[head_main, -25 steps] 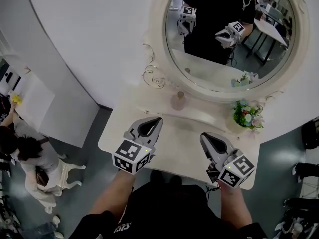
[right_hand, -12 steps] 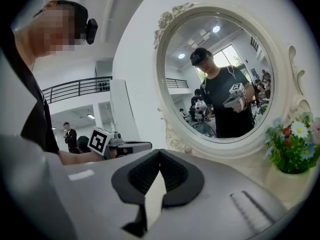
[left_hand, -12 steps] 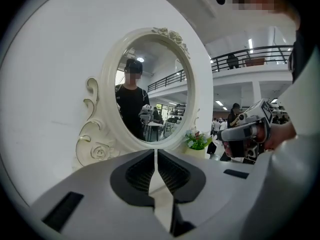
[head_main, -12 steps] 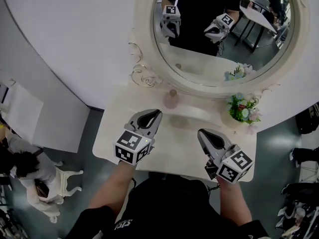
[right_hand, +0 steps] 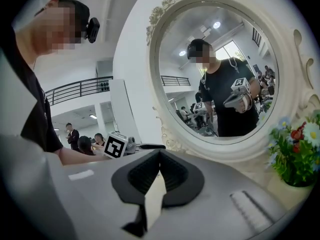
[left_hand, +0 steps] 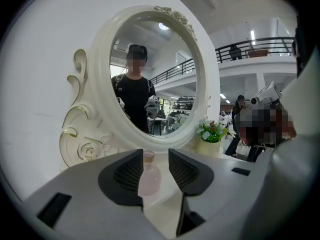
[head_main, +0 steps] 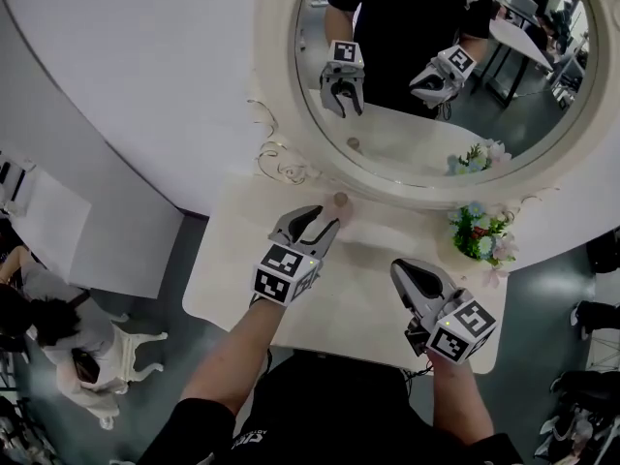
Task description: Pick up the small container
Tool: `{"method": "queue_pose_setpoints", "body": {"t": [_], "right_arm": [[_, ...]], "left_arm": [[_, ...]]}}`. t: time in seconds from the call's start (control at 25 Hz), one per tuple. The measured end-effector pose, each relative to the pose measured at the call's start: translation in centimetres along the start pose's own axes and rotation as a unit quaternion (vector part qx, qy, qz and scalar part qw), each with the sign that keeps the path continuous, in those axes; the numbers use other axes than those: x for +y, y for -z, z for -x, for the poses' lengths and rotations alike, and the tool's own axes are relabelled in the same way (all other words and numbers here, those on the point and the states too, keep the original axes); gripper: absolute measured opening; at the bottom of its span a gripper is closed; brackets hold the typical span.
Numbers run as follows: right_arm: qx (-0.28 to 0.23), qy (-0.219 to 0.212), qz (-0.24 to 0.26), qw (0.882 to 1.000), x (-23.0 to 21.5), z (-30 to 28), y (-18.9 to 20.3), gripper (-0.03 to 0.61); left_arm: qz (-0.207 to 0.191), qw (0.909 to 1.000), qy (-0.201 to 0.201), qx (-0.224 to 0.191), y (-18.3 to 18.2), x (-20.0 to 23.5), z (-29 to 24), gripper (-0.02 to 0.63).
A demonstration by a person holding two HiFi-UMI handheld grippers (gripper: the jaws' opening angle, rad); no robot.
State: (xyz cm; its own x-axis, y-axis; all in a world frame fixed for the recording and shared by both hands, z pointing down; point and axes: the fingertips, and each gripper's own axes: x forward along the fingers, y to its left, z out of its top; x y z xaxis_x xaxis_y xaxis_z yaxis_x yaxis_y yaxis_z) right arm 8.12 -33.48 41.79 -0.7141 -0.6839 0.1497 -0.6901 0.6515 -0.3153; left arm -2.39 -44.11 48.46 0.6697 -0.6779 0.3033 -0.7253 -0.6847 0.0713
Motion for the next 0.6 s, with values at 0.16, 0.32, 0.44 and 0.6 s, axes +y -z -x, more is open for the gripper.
{"method": "queue_pose_setpoints", "body": {"t": [0.16, 0.32, 0.44, 0.6], "right_arm": [[0.005, -0.005, -0.004, 1.000, -0.3, -0.5, 0.3, 0.011], [0.008, -0.001, -0.007, 1.000, -0.8, -0.6, 0.5, 0.011], [0.010, 0.003, -0.010, 1.000, -1.2, -0.4, 0.7, 0.011], [0.014, 0.012, -0.013, 1.000, -1.8, 0.0, 0.8, 0.011]], "left_arm": [[-0.021, 0.9997, -0.005, -0.008, 0.5, 0.8, -2.2, 0.184], [-0.027, 0.9996, 0.005, -0.001, 1.3, 1.1, -4.0, 0.209], [-0.026, 0.9996, 0.012, 0.001, 1.8, 1.2, -5.2, 0.227], [-0.027, 0.9995, 0.014, -0.001, 2.1, 1.4, -6.4, 0.239]]}}
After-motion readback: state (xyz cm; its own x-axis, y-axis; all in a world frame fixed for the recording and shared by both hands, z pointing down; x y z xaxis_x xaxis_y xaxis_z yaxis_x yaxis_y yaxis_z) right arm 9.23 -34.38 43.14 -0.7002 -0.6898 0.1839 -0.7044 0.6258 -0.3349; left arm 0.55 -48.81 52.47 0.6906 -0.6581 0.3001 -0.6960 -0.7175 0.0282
